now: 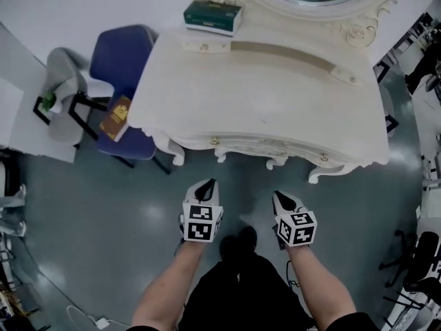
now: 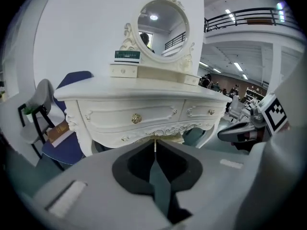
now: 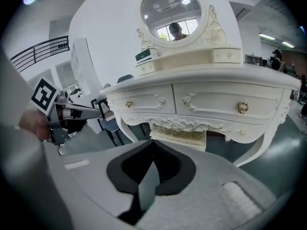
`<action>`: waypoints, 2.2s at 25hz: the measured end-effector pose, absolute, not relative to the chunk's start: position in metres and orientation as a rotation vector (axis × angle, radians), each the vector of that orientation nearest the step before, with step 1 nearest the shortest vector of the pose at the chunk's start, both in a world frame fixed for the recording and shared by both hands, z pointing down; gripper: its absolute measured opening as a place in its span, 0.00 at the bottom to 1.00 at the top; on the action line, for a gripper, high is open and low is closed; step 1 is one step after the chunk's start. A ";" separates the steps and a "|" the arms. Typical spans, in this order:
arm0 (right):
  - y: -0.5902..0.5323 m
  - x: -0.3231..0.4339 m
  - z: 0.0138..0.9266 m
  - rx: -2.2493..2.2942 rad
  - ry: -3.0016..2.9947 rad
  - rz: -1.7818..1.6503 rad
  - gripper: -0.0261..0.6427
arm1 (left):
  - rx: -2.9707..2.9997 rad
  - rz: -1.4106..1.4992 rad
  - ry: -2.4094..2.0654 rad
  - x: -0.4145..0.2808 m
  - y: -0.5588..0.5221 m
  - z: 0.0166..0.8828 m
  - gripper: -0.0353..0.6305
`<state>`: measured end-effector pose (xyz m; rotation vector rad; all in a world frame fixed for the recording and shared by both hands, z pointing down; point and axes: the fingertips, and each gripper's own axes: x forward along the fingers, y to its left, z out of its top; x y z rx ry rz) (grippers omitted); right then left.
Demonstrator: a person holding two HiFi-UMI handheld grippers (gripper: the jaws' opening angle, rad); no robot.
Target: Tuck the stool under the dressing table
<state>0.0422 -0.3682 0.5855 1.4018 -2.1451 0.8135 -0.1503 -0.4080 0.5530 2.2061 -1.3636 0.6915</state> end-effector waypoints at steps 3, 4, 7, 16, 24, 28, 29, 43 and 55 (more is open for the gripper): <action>-0.361 0.029 0.553 1.390 -2.176 0.801 0.04 | 2.223 0.680 -1.345 -0.156 -0.397 0.522 0.08; -0.357 0.025 0.542 1.380 -2.189 0.798 0.04 | 2.229 0.667 -1.340 -0.156 -0.393 0.511 0.08; -0.342 0.008 0.514 1.341 -2.231 0.806 0.04 | 2.258 0.633 -1.348 -0.162 -0.383 0.480 0.08; -0.308 0.017 0.451 1.331 -2.230 0.753 0.04 | 2.252 0.534 -1.350 -0.180 -0.355 0.431 0.08; -0.288 0.061 0.417 1.419 -2.212 0.751 0.04 | 2.287 0.484 -1.278 -0.147 -0.342 0.402 0.08; -0.278 0.075 0.413 1.414 -2.226 0.751 0.04 | 2.319 0.505 -1.263 -0.127 -0.338 0.393 0.08; -0.274 0.081 0.412 1.412 -2.230 0.753 0.04 | 2.321 0.507 -1.262 -0.121 -0.335 0.392 0.08; -0.231 0.251 0.412 1.480 -2.271 0.798 0.04 | 2.152 0.487 -1.409 -0.026 -0.299 0.377 0.08; -0.262 0.321 0.371 1.518 -2.423 0.712 0.04 | 2.251 0.513 -1.416 0.064 -0.276 0.317 0.08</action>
